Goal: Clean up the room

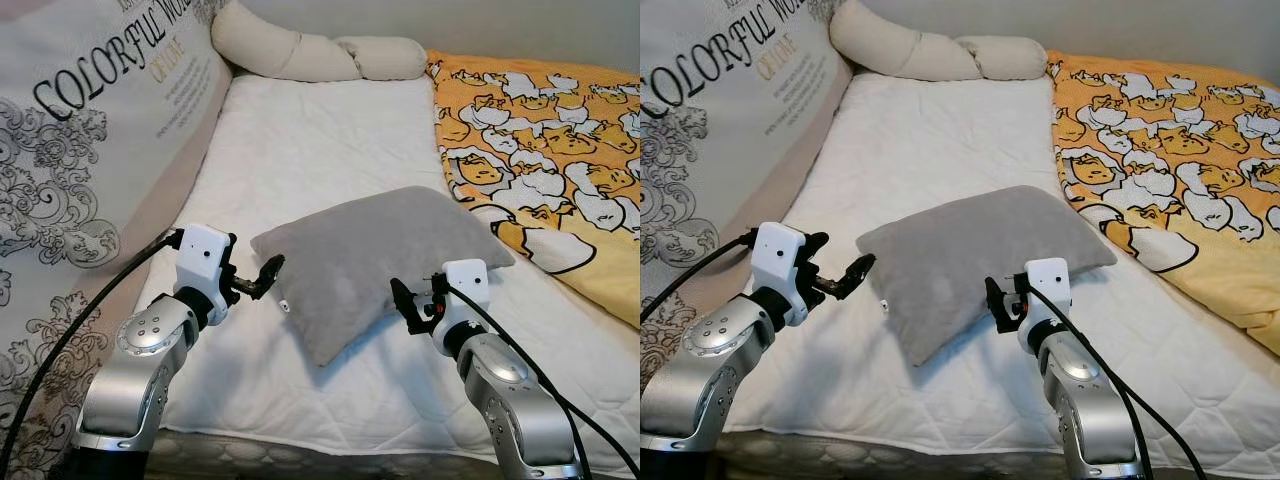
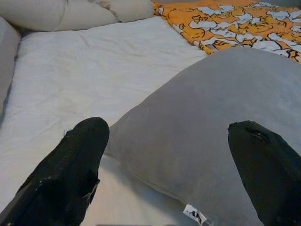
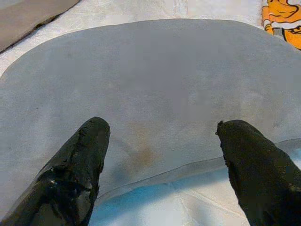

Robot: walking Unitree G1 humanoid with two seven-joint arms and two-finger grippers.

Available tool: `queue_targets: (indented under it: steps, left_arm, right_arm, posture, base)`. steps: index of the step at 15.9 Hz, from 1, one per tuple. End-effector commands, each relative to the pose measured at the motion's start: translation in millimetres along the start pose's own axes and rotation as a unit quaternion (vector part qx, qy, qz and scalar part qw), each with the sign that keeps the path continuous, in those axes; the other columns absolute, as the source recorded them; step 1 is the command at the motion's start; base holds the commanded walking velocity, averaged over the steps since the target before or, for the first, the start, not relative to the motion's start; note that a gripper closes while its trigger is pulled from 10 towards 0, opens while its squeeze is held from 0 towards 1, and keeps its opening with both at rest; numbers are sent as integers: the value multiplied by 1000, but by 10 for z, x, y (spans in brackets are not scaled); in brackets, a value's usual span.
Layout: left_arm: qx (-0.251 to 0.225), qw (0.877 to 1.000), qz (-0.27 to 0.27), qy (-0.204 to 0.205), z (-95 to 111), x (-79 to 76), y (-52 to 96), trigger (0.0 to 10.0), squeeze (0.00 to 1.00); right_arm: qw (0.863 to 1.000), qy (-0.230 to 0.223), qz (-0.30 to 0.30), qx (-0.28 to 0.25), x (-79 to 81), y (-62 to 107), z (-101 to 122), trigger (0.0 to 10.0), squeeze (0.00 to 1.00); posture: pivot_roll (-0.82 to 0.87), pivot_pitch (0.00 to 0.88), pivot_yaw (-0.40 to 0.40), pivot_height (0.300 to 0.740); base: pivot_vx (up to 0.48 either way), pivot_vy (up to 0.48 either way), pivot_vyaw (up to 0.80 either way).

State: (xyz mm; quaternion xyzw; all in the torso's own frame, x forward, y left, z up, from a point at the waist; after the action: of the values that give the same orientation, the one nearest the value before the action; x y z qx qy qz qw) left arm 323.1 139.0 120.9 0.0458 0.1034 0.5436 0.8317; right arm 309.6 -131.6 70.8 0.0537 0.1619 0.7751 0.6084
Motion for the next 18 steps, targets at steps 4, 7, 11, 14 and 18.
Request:
queue_targets:
  steps: [4, 7, 11, 14, 18]
  left_arm:
    - [3, 1000, 0, 1, -4, 7, -3, 10000, 1000]
    - [3, 1000, 0, 1, -4, 7, -3, 10000, 1000]
    - [31, 999, 12, -40, -61, 46, -17, 10000, 176]
    - [34, 999, 33, -12, -149, 66, 75, 10000, 0]
    - [45, 995, -6, 86, -233, -32, -89, 10000, 1000]
  right_arm:
    - [1000, -1, -2, -1, -25, -16, 24, 10000, 0]
    - [1000, -1, -2, -1, -25, -16, 24, 10000, 0]
    - [999, 11, -4, -42, -138, 75, 96, 10000, 0]
    - [999, 11, 14, -36, -60, 88, 33, 10000, 0]
    - [999, 21, 15, -21, -71, -1, 15, 10000, 141]
  posture:
    - [-3, 0, -7, 740]
    - [-3, 0, -7, 740]
    - [-29, 0, 17, 740]
    - [1, 0, -13, 740]
    - [14, 0, -29, 740]
  base:
    - [0, 0, 0]
    - [0, 0, 0]
    - [0, 0, 0]
    - [0, 0, 0]
    - [0, 0, 0]
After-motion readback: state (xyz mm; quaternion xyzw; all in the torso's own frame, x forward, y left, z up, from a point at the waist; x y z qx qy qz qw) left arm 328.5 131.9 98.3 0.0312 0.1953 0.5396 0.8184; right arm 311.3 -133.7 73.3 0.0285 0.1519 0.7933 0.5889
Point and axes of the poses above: a point about 5 cm out from each wrist's last joint towards the gripper, its own y axis pointing back from the gripper into the wrist, its own z axis along the axis of the wrist's last joint, x = y × z, the point moved 6 cm from there along -y, pointing out of the wrist towards the gripper, and after that the axes turned 10 degrees about y, right-handed, at the moved point
